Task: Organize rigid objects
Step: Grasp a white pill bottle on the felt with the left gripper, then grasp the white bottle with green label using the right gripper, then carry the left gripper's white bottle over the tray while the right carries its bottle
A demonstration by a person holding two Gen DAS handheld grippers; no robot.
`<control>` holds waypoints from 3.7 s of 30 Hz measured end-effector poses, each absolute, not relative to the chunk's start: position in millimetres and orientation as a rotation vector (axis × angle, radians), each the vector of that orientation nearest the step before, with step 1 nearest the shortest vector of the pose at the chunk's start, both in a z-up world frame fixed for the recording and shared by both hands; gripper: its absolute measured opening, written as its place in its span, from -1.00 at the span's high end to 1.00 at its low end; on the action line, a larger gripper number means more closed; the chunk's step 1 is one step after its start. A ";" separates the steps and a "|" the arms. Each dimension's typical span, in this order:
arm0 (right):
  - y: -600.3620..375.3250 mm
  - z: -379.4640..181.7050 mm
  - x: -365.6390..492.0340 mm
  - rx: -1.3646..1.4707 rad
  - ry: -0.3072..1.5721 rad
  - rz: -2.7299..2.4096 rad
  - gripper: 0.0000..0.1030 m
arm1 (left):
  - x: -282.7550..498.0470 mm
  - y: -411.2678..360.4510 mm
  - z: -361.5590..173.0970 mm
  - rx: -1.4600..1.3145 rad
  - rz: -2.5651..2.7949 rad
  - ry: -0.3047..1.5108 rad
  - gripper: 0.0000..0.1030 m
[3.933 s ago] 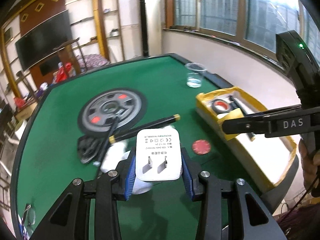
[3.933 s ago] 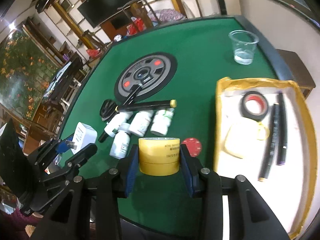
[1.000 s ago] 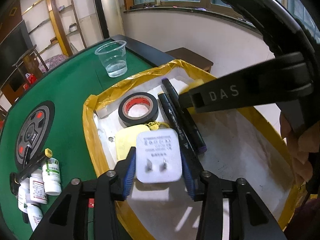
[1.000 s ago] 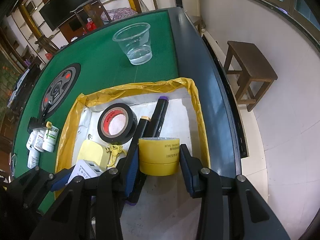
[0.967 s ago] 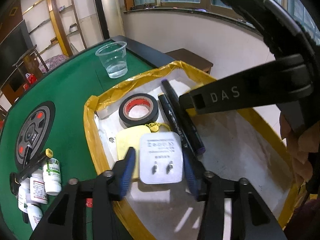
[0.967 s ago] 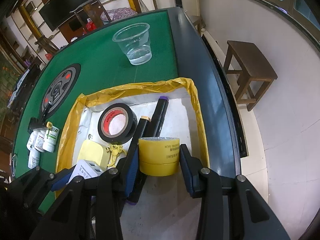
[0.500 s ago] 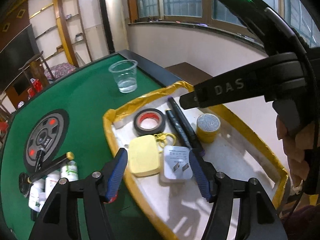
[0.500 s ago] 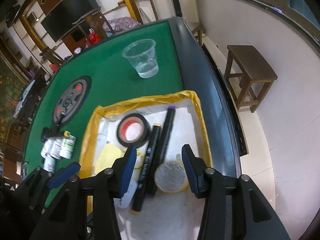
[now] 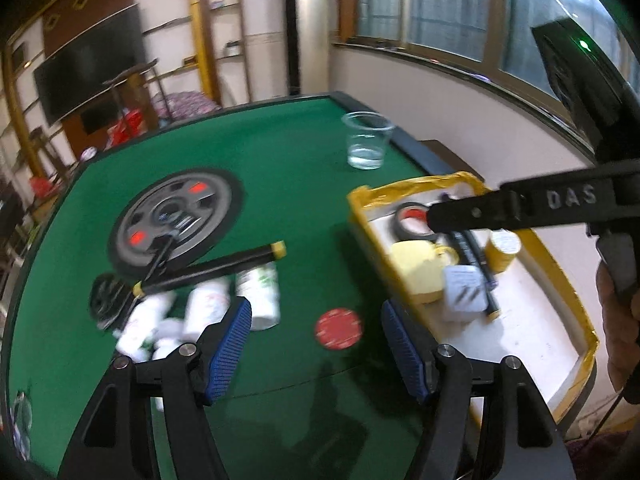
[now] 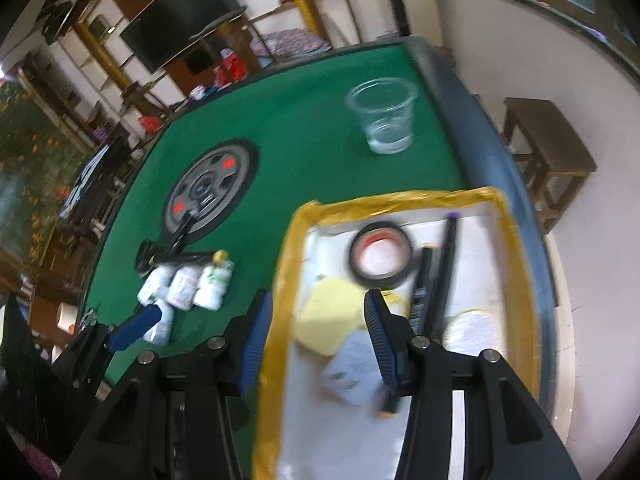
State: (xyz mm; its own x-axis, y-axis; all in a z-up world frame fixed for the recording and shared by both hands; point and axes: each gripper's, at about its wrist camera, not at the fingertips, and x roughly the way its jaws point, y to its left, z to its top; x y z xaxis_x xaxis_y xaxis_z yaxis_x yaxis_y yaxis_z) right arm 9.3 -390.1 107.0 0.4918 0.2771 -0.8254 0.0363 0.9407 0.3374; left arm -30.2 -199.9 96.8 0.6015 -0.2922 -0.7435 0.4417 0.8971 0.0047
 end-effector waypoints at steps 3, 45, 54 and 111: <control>-370.2 105.2 10.5 0.319 1.068 0.189 0.03 | -28.6 -177.3 94.0 0.173 -0.390 0.834 -0.38; -266.5 30.5 94.8 0.387 1.289 0.197 0.03 | 8.8 -67.3 16.7 0.156 -0.253 1.075 0.09; -237.3 24.7 108.9 0.185 1.307 0.157 0.29 | 13.6 -70.1 15.7 0.172 -0.274 1.055 0.07; -339.6 90.8 -8.8 0.362 1.089 0.261 0.32 | -36.9 -158.7 82.8 0.200 -0.369 0.897 0.30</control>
